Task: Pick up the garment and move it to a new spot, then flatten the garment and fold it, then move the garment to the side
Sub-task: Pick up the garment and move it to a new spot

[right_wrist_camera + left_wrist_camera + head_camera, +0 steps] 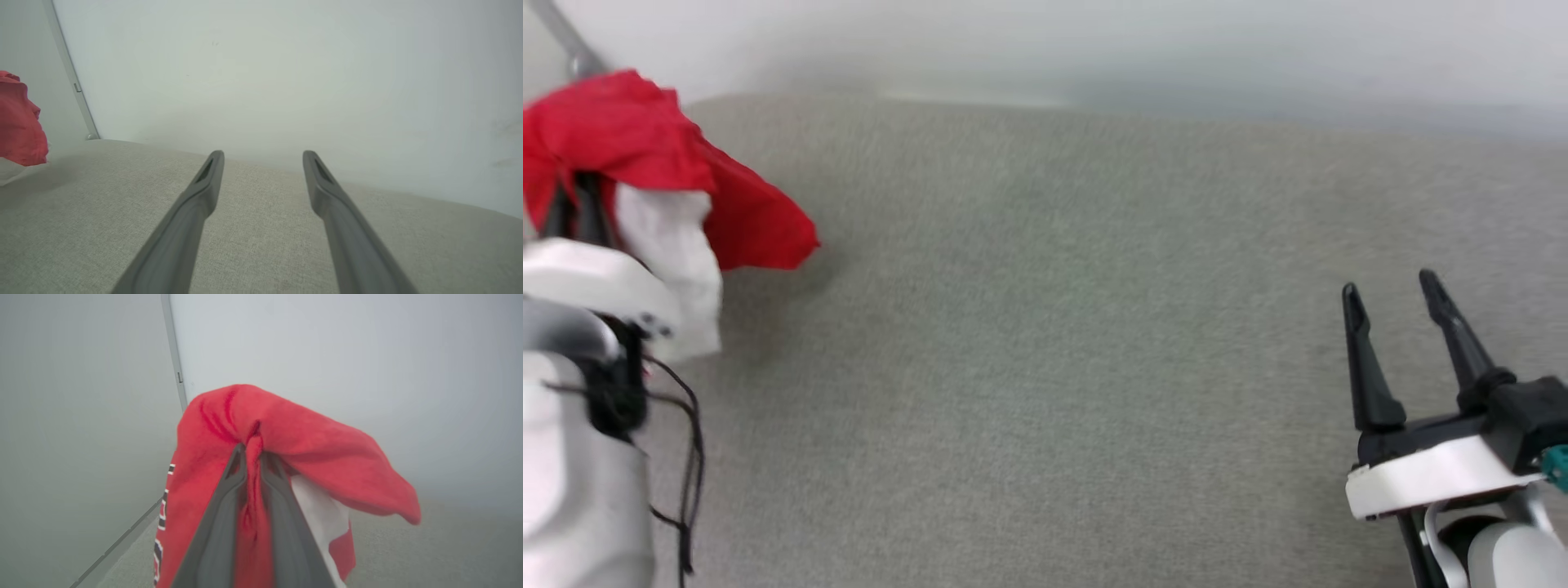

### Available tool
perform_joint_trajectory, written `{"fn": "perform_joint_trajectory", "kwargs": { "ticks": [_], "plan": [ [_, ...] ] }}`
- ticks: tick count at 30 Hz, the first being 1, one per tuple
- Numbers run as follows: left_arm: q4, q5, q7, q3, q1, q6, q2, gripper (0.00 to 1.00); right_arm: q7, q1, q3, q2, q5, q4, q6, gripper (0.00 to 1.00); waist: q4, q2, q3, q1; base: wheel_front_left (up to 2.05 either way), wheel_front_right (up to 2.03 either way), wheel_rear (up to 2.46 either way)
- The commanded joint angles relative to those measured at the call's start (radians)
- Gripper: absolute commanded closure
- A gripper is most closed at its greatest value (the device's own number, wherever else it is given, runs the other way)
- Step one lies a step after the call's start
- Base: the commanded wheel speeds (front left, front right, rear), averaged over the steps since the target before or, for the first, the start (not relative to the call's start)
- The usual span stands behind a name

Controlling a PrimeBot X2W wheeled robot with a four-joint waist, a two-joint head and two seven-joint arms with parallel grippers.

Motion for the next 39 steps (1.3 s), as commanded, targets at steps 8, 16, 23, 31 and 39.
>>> {"fn": "perform_joint_trajectory", "kwargs": {
  "ticks": [8, 16, 23, 31, 39],
  "plan": [
    [-0.153, 0.012, -0.039, -0.072, 0.200, 0.004, -0.108, 1.00, 0.020, 0.078, 0.011, 0.009, 0.037, 0.015, 0.000, 0.00, -0.135, 0.0000, -0.151, 0.0001, 0.00, 0.00, 0.00],
    [-0.301, 0.029, -0.018, -0.204, 0.320, -0.028, -0.202, 1.00, 0.035, 0.110, 0.020, 0.009, 0.060, 0.005, 0.000, 0.00, -0.215, 0.0000, -0.189, 0.0001, 0.00, 0.00, 0.00],
    [-0.407, 0.045, -0.008, -0.358, 0.379, -0.060, -0.254, 1.00, 0.039, 0.102, 0.032, 0.009, 0.066, -0.004, 0.000, 0.00, -0.274, 0.0000, -0.162, 0.0001, 0.00, 0.00, 0.00],
    [-0.382, 0.031, -0.003, -0.507, 0.408, -0.074, -0.280, 1.00, 0.022, 0.065, 0.028, 0.009, 0.078, -0.009, 0.000, 0.00, -0.305, 0.0000, -0.069, 0.0001, 0.00, 0.00, 0.00],
    [-0.221, 0.038, 0.001, -0.637, 0.397, -0.094, -0.281, 0.99, 0.006, 0.034, 0.019, 0.009, 0.081, 0.006, 0.000, 0.00, -0.297, 0.0000, -0.015, 0.0001, 0.00, 0.00, 0.00]
  ]
}}
